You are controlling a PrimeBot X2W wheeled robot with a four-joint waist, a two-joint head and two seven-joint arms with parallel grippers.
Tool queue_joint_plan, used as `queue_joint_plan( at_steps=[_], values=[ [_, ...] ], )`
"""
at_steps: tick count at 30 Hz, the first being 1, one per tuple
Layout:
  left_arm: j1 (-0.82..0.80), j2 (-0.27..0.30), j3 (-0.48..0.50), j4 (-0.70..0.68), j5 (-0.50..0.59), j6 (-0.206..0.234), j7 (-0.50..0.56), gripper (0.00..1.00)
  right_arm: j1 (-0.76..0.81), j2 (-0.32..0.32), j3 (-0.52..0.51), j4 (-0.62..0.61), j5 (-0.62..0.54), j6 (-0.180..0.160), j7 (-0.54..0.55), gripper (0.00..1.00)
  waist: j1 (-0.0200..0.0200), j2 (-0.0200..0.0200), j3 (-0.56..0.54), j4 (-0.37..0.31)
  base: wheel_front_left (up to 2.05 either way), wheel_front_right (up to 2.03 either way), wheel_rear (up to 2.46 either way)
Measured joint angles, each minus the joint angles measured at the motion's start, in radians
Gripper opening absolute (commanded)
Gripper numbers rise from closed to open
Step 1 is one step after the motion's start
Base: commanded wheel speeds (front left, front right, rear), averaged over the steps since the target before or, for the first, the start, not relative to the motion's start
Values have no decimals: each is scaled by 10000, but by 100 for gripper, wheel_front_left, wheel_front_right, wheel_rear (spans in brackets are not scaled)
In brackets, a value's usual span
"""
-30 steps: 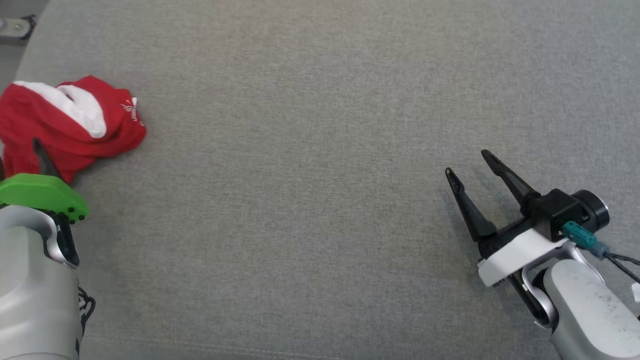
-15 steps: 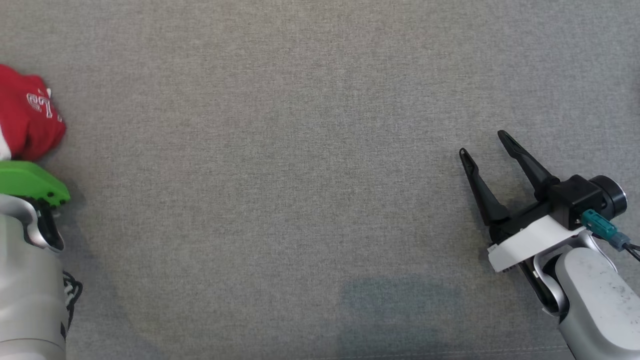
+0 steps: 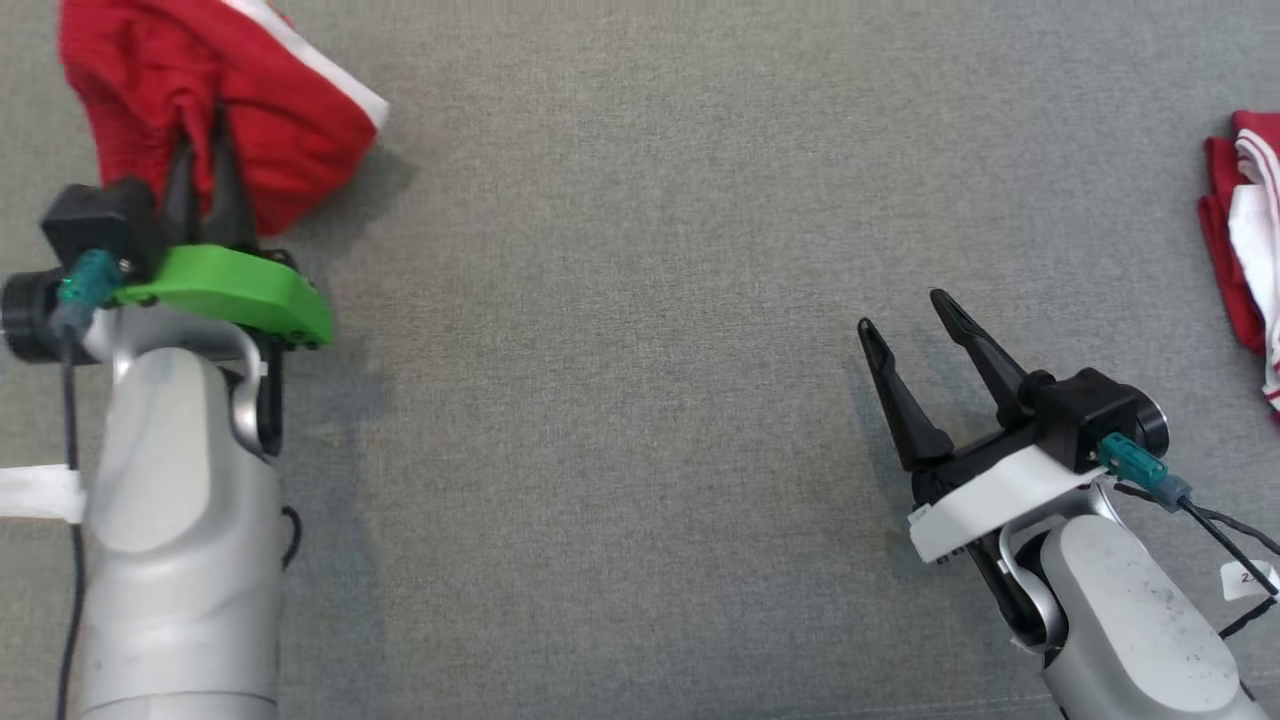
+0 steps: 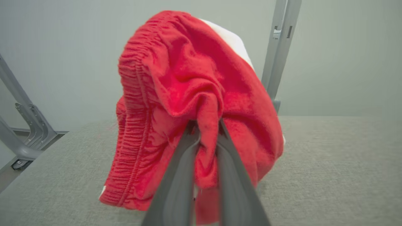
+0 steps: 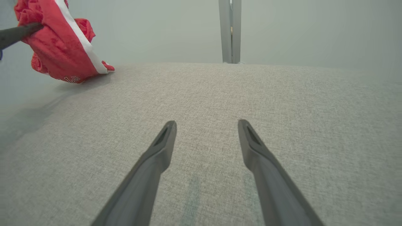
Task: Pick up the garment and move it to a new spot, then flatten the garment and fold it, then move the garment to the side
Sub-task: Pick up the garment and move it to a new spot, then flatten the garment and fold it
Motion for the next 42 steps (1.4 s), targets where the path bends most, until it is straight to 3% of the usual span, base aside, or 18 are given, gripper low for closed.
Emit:
queue_joint_plan(
  at_steps=[6, 11, 16, 17, 18, 23, 28, 34, 42],
  values=[
    [890, -499, -1833, -558, -382, -115, 0, 0, 287, 316, -219, 165, 38, 0, 0, 100, -1, 0, -494, -581, 0, 0, 0],
    [1837, -506, -4038, -740, -2006, -123, 0, 0, 466, 550, -261, 249, 40, 0, 0, 100, -1, 0, -797, -1280, 0, 0, 0],
    [2443, -533, -5363, -161, -2886, 334, 0, 1, 647, 631, -267, 309, 52, 0, 0, 100, -1, 0, -1044, -1998, 0, 0, 0],
    [2510, -533, -5478, -73, -3005, 451, 0, 43, 669, 646, -259, 324, 54, 0, 0, 100, -2, 0, -1087, -2125, 0, 0, 0],
    [2522, -527, -5576, -13, -3010, 535, 0, 100, 690, 648, -267, 337, 56, 0, 0, 100, -1, 1, -1130, -2241, 0, 0, 0],
    [2709, -541, -5871, -157, -2798, 683, 0, 100, 711, 648, -332, 351, 54, 0, 0, 100, -1, 1, -1411, -2494, 0, 0, 0],
    [3220, -529, -5662, -577, -2721, 757, 0, 100, 703, 633, -249, 284, 54, 0, 0, 100, -1, 0, -1558, -2262, 0, 0, 0],
    [3882, -525, -5214, -1521, -2514, 903, 0, 100, 497, 543, 130, 313, 117, 0, 0, 100, -1, 0, -1749, -1448, 0, 0, 0],
    [5080, -518, -4144, -2146, -2370, 1137, 0, 100, -210, 284, 903, 1231, 295, 0, 0, 100, -1, 0, -2043, -94, 0, 0, 0]
  ],
)
